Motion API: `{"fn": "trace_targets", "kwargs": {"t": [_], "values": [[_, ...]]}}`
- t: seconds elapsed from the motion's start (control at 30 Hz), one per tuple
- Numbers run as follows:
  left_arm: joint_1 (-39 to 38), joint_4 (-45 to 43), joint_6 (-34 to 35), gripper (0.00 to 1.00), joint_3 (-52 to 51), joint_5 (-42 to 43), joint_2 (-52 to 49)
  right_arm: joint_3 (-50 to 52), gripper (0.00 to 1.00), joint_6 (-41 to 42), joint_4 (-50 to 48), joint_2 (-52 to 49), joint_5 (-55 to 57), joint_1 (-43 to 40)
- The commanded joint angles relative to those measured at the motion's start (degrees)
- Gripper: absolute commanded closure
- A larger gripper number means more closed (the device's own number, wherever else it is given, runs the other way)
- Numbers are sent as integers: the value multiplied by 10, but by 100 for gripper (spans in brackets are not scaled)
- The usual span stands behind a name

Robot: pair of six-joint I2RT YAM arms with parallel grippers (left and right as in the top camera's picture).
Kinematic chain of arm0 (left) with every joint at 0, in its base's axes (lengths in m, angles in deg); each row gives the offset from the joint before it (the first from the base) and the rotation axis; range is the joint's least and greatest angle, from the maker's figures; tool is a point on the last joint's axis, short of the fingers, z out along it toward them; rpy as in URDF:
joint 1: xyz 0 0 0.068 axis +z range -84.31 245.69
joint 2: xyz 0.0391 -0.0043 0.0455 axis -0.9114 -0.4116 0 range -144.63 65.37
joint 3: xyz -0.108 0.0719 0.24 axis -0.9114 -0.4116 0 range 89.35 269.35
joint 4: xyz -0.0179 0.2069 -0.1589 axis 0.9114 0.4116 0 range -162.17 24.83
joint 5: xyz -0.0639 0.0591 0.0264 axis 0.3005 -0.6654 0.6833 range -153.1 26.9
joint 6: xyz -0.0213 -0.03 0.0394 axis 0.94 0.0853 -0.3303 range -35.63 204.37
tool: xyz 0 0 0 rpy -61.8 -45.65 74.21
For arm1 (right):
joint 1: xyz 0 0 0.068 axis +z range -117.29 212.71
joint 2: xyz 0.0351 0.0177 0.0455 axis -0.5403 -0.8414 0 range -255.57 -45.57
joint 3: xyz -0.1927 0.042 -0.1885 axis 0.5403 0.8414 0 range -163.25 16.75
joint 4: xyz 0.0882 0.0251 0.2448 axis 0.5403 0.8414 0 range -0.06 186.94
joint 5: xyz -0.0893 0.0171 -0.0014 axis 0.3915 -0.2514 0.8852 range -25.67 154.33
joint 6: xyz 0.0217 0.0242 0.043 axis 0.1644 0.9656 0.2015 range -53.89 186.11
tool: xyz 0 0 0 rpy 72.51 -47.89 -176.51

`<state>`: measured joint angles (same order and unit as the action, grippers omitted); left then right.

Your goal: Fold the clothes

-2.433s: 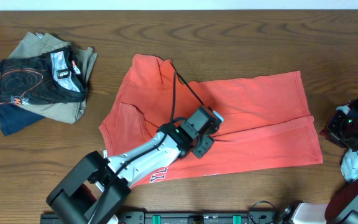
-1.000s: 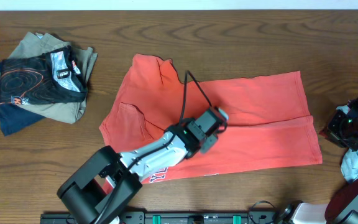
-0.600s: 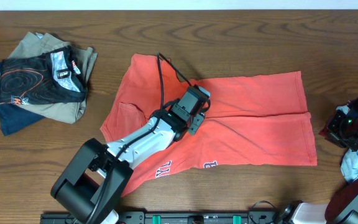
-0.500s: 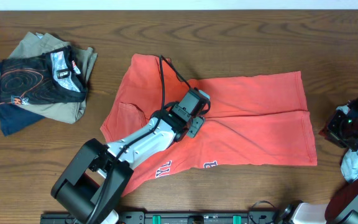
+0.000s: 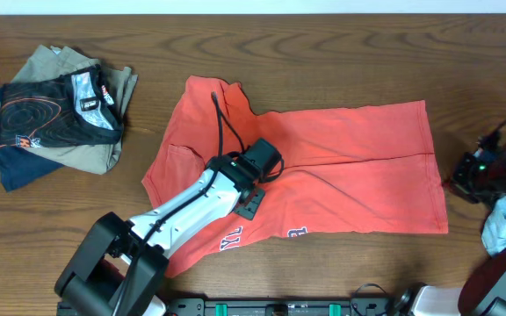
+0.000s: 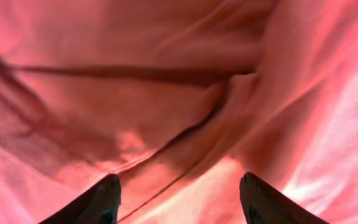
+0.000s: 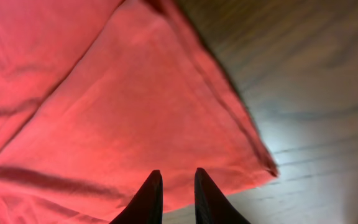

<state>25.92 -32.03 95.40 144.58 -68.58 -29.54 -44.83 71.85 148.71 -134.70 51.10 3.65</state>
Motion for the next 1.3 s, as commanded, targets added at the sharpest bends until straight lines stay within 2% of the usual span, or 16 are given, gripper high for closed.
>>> {"fn": "trace_targets", "kwargs": {"t": [0.0, 0.2, 0.3, 0.5, 0.8, 1.0, 1.17, 1.27], "values": [[18, 5, 75, 37, -11, -21, 7, 30, 84, -11, -19, 3, -5, 29], [81, 2, 175, 39, -48, -20, 7, 82, 86, -11, -77, 3, -5, 52], [114, -3, 183, 40, -59, -1, 7, 105, 93, -2, -103, 3, -6, 52], [170, -15, 227, 40, -83, 4, 7, 148, 95, -2, -162, 3, -5, 52], [227, -45, 220, 41, -127, 17, 7, 232, 98, -2, -255, 3, 35, 51], [228, 6, 180, 37, -127, 38, 7, 271, 99, 3, -271, 3, 109, 50], [228, 59, 152, 34, -127, 38, 7, 273, 99, 56, -255, 3, 228, 38], [228, 78, 145, 33, -127, 37, 8, 271, 99, 76, -252, 3, 263, 18]]}}
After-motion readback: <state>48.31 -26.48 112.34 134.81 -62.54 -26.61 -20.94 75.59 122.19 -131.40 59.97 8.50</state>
